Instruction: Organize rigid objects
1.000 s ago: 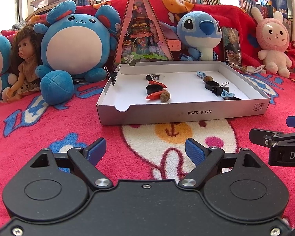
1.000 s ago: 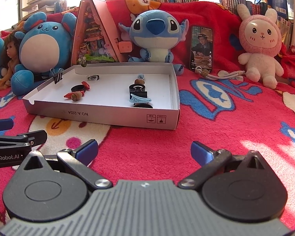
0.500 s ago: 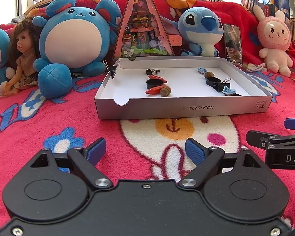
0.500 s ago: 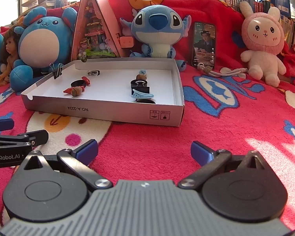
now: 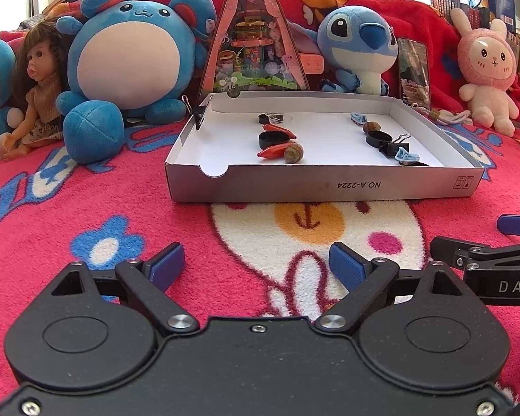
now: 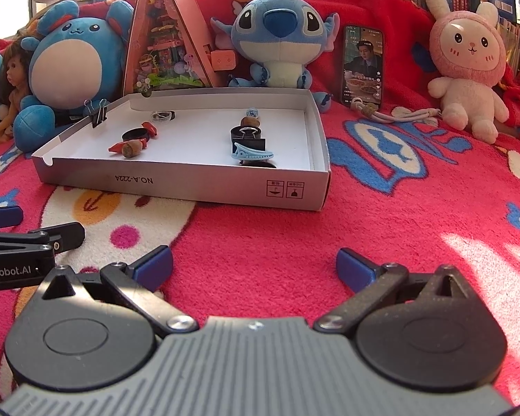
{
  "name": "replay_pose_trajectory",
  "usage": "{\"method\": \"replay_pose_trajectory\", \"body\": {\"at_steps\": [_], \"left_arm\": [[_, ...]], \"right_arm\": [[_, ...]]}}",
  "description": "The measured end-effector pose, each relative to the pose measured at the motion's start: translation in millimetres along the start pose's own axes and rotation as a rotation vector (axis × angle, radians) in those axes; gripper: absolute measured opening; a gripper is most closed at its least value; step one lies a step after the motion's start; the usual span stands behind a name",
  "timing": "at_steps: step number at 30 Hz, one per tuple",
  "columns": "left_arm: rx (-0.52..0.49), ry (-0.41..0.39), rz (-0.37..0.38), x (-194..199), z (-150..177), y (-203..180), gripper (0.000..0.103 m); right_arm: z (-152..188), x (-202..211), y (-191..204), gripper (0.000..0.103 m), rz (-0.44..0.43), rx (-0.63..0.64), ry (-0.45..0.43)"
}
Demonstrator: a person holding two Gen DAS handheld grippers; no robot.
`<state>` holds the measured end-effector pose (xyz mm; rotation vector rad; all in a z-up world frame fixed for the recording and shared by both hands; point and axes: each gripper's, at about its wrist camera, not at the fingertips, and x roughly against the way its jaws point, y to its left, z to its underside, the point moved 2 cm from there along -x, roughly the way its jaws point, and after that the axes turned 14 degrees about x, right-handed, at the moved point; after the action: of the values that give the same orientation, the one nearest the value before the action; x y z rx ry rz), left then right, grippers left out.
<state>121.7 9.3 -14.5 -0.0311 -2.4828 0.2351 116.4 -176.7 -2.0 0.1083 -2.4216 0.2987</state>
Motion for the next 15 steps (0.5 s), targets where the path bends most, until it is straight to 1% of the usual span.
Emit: {"method": "replay_pose_trajectory", "body": {"at_steps": [15], "left_arm": [[0.022, 0.015, 0.003, -6.1, -4.7, 1.7, 0.093]], "right_arm": [[-6.7, -8.0, 0.4, 0.103, -0.01, -0.021, -0.004]]}}
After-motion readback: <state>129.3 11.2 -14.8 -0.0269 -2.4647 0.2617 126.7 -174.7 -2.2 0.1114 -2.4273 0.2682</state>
